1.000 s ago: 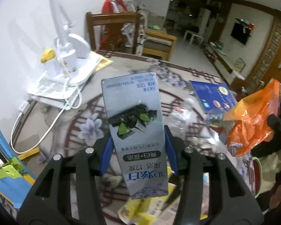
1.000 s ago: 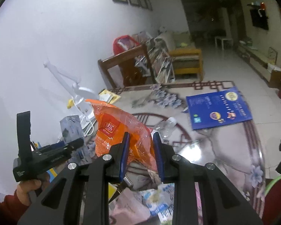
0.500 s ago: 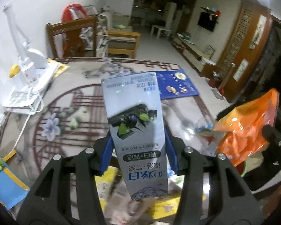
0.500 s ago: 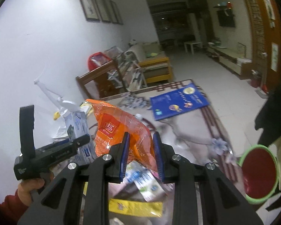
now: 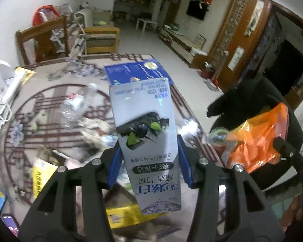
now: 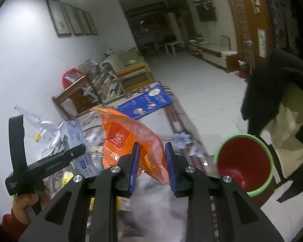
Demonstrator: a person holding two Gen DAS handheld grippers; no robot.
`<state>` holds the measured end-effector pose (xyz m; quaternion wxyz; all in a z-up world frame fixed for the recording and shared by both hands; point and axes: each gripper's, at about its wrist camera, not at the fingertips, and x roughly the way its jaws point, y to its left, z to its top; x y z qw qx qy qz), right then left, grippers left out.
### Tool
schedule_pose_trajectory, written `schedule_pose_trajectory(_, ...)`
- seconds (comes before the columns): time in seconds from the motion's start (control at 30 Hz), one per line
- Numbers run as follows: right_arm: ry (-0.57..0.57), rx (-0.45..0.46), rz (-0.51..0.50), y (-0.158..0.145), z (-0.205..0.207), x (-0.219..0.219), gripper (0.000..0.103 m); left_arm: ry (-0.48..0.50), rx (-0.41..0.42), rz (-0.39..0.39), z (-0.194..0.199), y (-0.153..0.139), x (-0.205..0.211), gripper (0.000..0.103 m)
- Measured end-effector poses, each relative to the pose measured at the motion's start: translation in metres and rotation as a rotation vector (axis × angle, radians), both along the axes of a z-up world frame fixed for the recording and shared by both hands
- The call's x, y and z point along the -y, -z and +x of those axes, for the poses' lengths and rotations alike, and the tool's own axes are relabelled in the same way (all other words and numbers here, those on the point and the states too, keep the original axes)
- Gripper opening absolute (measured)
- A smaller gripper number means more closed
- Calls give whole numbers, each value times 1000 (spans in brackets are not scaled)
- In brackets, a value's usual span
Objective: Collect trash
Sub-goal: 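Carry both items to the red bin and release them from both tools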
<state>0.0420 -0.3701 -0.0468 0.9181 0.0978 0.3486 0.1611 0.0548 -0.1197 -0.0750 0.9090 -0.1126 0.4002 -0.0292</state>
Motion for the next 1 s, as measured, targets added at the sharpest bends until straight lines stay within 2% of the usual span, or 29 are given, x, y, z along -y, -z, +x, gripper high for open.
schedule_pose_trajectory(0.2, 127, -35, -9, 21, 10, 73, 26, 50, -14, 7, 19, 4, 50, 48)
schedule_pose_trajectory(0.37, 254, -96, -150, 51, 39, 131, 25, 87, -31, 13, 34, 5, 90, 48)
schedule_pose_trajectory(0.47, 297, -136, -199, 69, 54, 153, 26, 120, -40, 21, 39, 8, 115, 48)
schedule_pose_trajectory(0.53, 319, -158, -201, 79, 60, 167, 33, 152, -53, 17, 44, 11, 132, 48)
schedule_pose_trajectory(0.57, 327, -164, -201, 81, 64, 172, 41, 164, -56, 12, 46, 12, 138, 48)
schedule_pose_trajectory(0.6, 336, -168, -201, 82, 66, 174, 61, 185, -61, 2, 50, 14, 147, 48)
schedule_pose_trajectory(0.63, 347, -160, -199, 83, 65, 178, 67, 204, -66, -8, 53, 17, 154, 48)
schedule_pose_trajectory(0.8, 364, -138, -201, 79, 63, 190, 66, 298, -75, -14, 74, 30, 200, 48)
schedule_pose_trajectory(0.9, 393, -132, -164, 73, 56, 204, 71, 366, -92, -34, 87, 42, 232, 48)
schedule_pose_trajectory(1.0, 427, -142, -132, 70, 49, 217, 72, 424, -119, -52, 98, 53, 260, 48)
